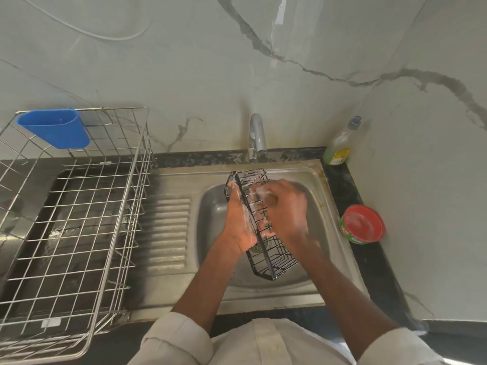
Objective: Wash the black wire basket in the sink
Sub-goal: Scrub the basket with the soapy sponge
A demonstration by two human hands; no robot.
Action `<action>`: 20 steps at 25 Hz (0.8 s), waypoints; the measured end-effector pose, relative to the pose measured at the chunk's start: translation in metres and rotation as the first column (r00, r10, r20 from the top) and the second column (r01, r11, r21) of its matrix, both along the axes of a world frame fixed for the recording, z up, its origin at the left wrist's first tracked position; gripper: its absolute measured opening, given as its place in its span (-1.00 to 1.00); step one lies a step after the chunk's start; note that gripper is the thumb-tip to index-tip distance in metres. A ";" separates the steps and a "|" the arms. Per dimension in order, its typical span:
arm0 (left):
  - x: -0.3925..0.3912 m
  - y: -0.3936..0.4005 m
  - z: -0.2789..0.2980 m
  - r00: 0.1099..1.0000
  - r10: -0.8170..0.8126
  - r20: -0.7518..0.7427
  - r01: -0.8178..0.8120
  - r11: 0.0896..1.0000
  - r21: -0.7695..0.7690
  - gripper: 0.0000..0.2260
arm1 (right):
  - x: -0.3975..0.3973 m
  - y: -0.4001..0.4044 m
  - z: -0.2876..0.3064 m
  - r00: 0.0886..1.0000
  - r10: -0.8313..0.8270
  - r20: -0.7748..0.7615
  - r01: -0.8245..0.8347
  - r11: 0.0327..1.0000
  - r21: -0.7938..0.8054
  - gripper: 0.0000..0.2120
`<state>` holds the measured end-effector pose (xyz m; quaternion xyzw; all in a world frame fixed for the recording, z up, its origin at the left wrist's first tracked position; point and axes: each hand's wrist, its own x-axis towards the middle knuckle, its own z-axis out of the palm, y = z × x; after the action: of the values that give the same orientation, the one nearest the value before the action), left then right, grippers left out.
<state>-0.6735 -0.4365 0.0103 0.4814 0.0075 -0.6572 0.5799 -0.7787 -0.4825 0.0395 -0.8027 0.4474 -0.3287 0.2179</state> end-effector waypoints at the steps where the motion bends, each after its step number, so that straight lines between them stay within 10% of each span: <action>1: 0.000 -0.002 -0.002 0.999 0.032 0.005 -0.032 0.999 0.005 -0.17 | 0.002 0.008 -0.003 0.995 0.095 -0.026 -0.096 0.995 -0.033 -0.70; 6: 0.007 -0.003 -0.001 1.000 0.030 0.004 -0.030 0.999 -0.028 -0.20 | -0.015 -0.010 -0.011 0.987 -0.161 -0.025 0.163 0.982 0.091 -0.59; 10: 0.005 -0.005 -0.001 0.994 0.114 0.005 -0.113 0.993 -0.016 -0.22 | -0.001 0.022 -0.015 0.980 0.179 -0.086 -0.188 0.976 -0.109 -0.60; 14: 0.008 -0.003 0.003 0.986 0.155 -0.059 -0.155 0.988 -0.008 -0.19 | -0.015 -0.003 -0.009 0.991 -0.134 -0.002 0.134 0.988 0.074 -0.61; 18: 0.014 -0.005 0.000 0.957 0.268 -0.112 -0.271 0.963 -0.006 -0.14 | -0.008 0.034 -0.017 0.979 0.202 0.018 -0.199 0.973 -0.120 -0.66; 20: 0.011 -0.004 0.002 0.958 0.274 -0.082 -0.274 0.962 0.009 -0.15 | -0.012 0.019 -0.020 0.995 0.082 0.061 -0.079 0.996 -0.050 -0.65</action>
<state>-0.6624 -0.4404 0.0127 0.4473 0.0971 -0.5900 0.6651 -0.7912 -0.4634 0.0192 -0.8144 0.3995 -0.3553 0.2258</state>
